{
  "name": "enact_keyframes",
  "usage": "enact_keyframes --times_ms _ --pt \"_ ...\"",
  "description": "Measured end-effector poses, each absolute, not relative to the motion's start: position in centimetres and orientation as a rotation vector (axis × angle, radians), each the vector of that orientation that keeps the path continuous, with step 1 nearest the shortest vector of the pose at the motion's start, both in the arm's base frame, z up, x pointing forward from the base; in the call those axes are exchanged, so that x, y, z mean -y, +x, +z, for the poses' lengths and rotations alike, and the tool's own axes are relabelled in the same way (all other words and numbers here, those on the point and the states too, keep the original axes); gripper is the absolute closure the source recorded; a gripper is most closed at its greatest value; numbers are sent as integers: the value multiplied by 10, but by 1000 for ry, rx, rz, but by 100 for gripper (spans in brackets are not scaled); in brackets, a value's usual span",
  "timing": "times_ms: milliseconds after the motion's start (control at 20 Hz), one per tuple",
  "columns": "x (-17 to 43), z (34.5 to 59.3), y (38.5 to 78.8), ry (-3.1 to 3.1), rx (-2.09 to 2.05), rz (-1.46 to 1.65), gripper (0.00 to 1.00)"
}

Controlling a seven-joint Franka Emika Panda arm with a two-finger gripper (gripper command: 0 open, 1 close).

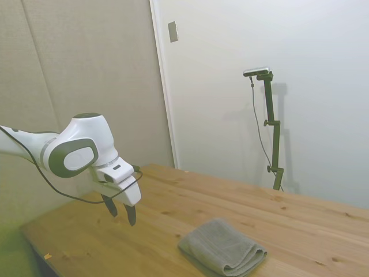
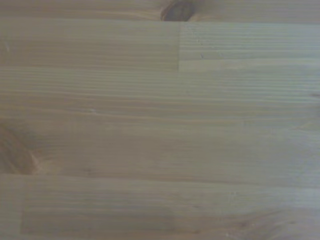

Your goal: Unfold the towel

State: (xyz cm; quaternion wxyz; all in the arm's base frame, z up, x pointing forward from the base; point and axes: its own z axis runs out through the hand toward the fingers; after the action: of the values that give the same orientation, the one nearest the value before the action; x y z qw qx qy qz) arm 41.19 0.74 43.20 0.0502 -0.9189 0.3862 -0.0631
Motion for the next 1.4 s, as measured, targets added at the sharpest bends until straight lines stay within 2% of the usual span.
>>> enact_keyframes --times_ms 250,550,950,1200,1400 --pt "20 429 414 -2773 -1251 -163 0" --pt "145 444 433 -2648 -1488 -213 0" --pt "292 436 422 -2531 -1686 -209 0" --pt "320 433 408 -2467 -1664 -204 0" --pt "338 413 400 -2389 -1591 -183 0"
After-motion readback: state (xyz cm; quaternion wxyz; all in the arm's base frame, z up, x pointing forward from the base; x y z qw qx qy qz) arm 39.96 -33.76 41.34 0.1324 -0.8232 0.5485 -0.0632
